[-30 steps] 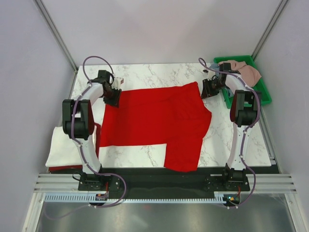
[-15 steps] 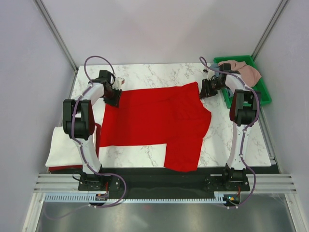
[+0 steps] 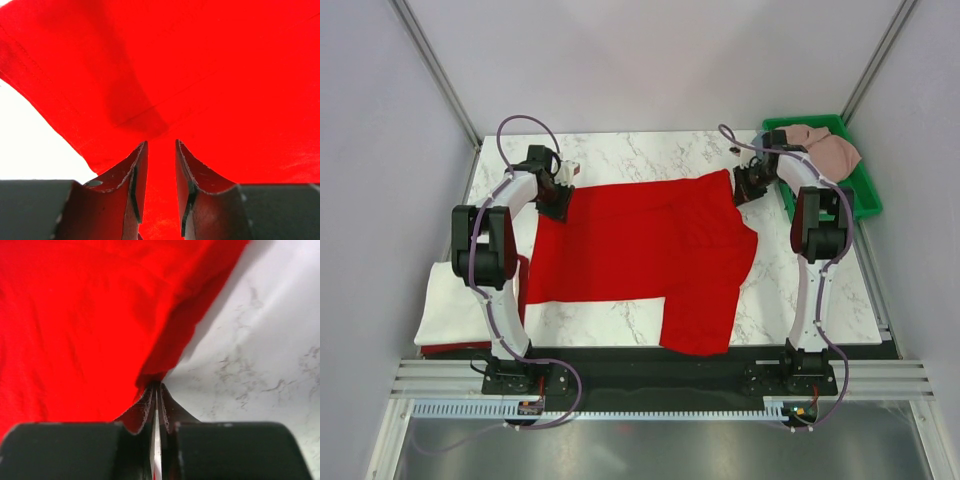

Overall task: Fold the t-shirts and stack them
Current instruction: Fold the tshirt

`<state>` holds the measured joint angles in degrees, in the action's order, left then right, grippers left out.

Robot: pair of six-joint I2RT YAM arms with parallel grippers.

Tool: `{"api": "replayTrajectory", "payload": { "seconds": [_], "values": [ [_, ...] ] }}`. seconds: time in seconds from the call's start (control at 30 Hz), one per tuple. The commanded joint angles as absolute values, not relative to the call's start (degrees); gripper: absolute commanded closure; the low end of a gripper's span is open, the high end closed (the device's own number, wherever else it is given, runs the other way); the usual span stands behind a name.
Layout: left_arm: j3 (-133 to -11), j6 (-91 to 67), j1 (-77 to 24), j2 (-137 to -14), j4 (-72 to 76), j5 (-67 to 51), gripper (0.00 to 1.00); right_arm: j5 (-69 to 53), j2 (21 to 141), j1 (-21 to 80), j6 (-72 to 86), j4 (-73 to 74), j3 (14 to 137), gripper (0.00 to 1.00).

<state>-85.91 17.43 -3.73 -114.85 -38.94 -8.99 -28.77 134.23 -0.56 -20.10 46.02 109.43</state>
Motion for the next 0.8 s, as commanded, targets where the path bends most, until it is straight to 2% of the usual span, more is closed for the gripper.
{"api": "replayTrajectory", "payload": {
  "seconds": [0.0, 0.17, 0.4, 0.57, 0.67, 0.77],
  "values": [
    [-87.2, 19.1, -4.0, -114.6, -39.0, -8.2, 0.65, -17.5, 131.1, 3.9, -23.6, 47.2, 105.5, 0.92],
    [-87.1, 18.9, -4.0, -114.5, -38.7, -8.1, 0.65, -3.5, 128.3, 4.4, -24.3, 44.5, 101.7, 0.97],
    [-87.0, 18.5, -4.0, -113.8, -38.4, -8.7, 0.66, 3.2, 126.7, 2.3, -22.2, 42.4, 101.6, 0.99],
    [-86.7, 18.5, -4.0, -113.4, -38.2, -8.6, 0.66, 5.0, 128.1, 1.8, -20.5, 41.7, 105.2, 1.0],
    [-86.8, 18.5, -4.0, -113.2, -38.2, -8.6, 0.66, 0.6, 127.4, 1.7, -19.5, 41.7, 106.3, 0.99],
    [-86.8, 18.6, -4.0, -113.1, -38.1, -8.6, 0.66, -6.0, 125.7, 1.7, -17.8, 41.2, 106.3, 0.88]
  ]
}}
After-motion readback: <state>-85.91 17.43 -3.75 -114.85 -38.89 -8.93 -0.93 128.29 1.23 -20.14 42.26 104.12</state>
